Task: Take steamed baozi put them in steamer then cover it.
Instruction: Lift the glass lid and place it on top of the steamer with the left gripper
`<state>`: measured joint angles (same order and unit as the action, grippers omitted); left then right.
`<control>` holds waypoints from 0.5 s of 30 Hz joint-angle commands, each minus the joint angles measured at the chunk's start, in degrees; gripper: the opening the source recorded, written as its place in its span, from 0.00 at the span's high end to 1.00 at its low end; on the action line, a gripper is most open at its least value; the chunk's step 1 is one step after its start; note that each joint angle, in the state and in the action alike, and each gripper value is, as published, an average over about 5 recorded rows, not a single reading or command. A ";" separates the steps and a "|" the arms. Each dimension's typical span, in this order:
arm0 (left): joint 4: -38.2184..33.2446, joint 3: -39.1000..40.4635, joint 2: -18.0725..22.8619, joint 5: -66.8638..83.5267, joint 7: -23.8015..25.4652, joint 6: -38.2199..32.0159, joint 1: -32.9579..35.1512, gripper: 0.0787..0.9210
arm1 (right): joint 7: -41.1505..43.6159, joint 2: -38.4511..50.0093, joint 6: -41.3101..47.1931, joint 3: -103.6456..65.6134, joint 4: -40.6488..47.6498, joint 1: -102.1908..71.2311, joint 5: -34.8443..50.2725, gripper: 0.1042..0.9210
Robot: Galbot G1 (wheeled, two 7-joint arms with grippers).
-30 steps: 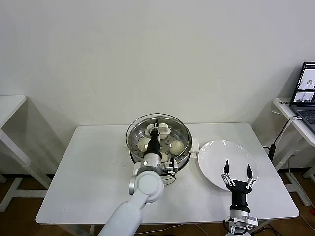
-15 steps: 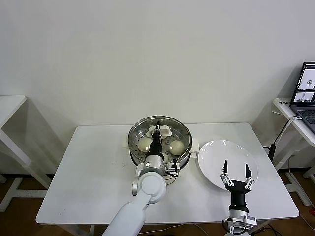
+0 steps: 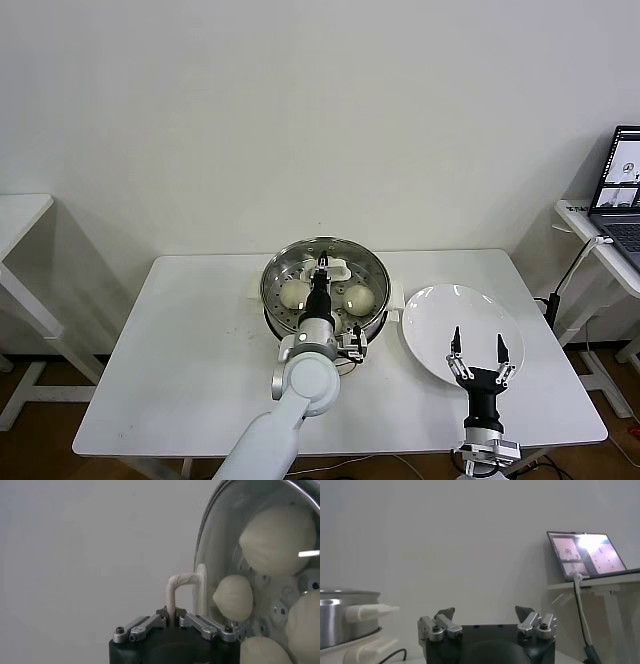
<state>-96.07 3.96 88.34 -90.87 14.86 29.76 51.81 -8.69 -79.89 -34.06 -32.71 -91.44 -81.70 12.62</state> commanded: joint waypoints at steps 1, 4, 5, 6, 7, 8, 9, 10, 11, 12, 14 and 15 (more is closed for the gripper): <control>-0.59 -0.25 -0.41 -0.30 -0.05 -1.18 0.84 0.87 | 0.06 0.00 -0.11 0.07 0.22 0.05 -0.11 0.12; -2.68 -0.33 -1.29 -0.28 -0.23 -1.58 2.08 0.87 | 0.13 0.07 -0.15 0.15 0.47 0.16 -0.19 0.12; -3.90 -0.28 -1.81 -0.25 -0.24 -1.57 2.67 0.86 | 0.14 0.10 -0.17 0.20 0.60 0.23 -0.20 0.12; -5.29 -0.21 -2.37 -0.20 -0.28 -1.51 3.35 0.85 | 0.16 0.13 -0.22 0.23 0.75 0.31 -0.22 0.12; -6.90 -0.09 -2.98 -0.13 -0.31 -1.43 4.08 0.84 | 0.17 0.18 -0.27 0.28 0.91 0.38 -0.24 0.12; -8.56 0.09 -3.66 -0.05 -0.31 -1.31 4.86 0.82 | 0.17 0.23 -0.32 0.33 1.08 0.47 -0.23 0.12; -10.04 0.28 -4.35 0.03 -0.29 -1.19 5.67 0.79 | 0.19 0.28 -0.38 0.38 1.22 0.54 -0.23 0.12; -11.54 0.47 -4.98 0.10 -0.30 -1.09 6.51 0.76 | 0.21 0.33 -0.44 0.44 1.32 0.60 -0.23 0.12; -12.83 0.66 -5.57 0.15 -0.28 -0.98 7.38 0.73 | 0.23 0.39 -0.48 0.49 1.39 0.64 -0.21 0.12; -13.98 0.84 -6.11 0.18 -0.28 -0.88 8.24 0.68 | 0.26 0.44 -0.53 0.53 1.44 0.68 -0.20 0.12; -16.17 1.09 -6.86 0.21 -0.49 -0.77 9.83 0.62 | 0.32 0.59 -0.70 0.61 1.59 0.75 -0.22 0.12; -17.20 1.19 -7.16 0.27 -0.57 -0.68 10.59 0.58 | 0.36 0.66 -0.79 0.64 1.69 0.77 -0.22 0.12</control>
<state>-102.67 4.52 84.83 -90.69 14.44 29.07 56.22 -8.42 -79.38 -34.62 -32.14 -90.18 -81.01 12.42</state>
